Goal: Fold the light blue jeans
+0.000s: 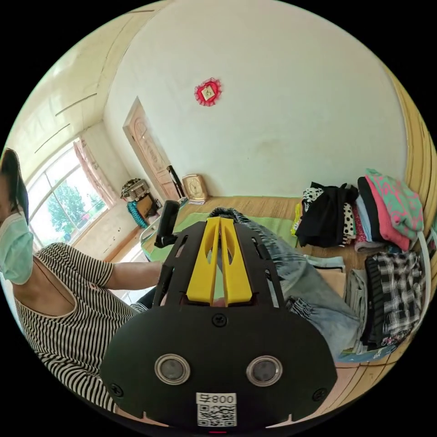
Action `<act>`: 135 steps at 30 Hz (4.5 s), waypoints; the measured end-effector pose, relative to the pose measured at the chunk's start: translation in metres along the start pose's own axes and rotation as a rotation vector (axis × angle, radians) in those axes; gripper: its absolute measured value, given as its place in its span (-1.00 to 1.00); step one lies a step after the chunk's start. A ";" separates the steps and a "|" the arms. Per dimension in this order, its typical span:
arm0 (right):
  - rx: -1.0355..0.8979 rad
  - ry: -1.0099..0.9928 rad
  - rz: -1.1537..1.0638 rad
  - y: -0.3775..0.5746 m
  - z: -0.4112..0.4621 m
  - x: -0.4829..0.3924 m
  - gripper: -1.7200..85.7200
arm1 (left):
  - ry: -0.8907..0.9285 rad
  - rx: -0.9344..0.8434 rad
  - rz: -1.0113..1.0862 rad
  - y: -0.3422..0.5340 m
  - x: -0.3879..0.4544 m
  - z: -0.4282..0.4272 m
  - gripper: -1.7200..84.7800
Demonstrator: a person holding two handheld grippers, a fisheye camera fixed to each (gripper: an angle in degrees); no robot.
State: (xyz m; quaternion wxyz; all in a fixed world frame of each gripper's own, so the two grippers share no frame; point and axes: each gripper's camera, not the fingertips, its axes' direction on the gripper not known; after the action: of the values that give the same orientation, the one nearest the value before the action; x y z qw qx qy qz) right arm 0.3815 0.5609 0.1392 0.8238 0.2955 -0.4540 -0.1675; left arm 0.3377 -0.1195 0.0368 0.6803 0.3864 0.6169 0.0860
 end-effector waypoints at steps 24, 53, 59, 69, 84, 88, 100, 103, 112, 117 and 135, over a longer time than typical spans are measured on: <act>-0.561 0.724 0.150 0.116 0.205 0.157 -0.86 | 0.104 -0.103 -0.257 -0.101 0.026 -0.134 -0.97; 0.269 -0.033 0.279 -0.126 -0.035 0.142 -0.95 | 0.143 0.574 -0.228 -0.246 0.127 -0.817 -0.97; 0.191 -0.097 0.275 -0.172 0.011 0.143 -0.95 | 0.006 0.675 -0.326 -0.213 0.100 -0.974 -0.96; -0.029 -0.120 0.493 -0.190 0.085 0.221 -0.95 | -0.083 0.599 -0.749 -0.139 -0.004 -1.070 -0.93; -0.261 0.056 0.685 -0.233 0.106 0.340 -0.94 | -0.391 0.408 -0.977 -0.143 -0.060 -1.198 -0.79; -0.286 0.052 0.886 -0.194 0.113 0.376 -0.95 | -0.365 0.402 -1.165 -0.087 -0.068 -1.214 -0.78; -0.370 0.093 0.771 -0.281 0.151 0.384 -0.80 | -0.238 0.483 -1.078 -0.083 -0.012 -1.258 -0.73; -0.347 0.134 0.800 -0.294 0.147 0.394 -0.79 | -0.216 0.424 -1.058 -0.090 -0.004 -1.253 -0.73; -0.369 0.149 0.856 -0.312 0.144 0.418 -0.80 | -0.283 0.326 -1.044 -0.105 0.010 -1.272 -0.73; -0.382 0.141 0.852 -0.316 0.147 0.417 -0.80 | -0.329 0.317 -1.080 -0.101 0.015 -1.287 -0.74; -0.374 0.111 0.854 -0.282 0.143 0.388 -0.80 | -0.417 0.337 -1.178 -0.078 0.047 -1.303 -0.83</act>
State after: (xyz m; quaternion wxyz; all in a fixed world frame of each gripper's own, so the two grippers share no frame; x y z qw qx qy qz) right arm 0.4648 0.0849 0.2696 0.8812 -0.0628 -0.4520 0.1235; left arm -0.8600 0.4023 0.0289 0.6490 0.0931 0.5857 -0.4766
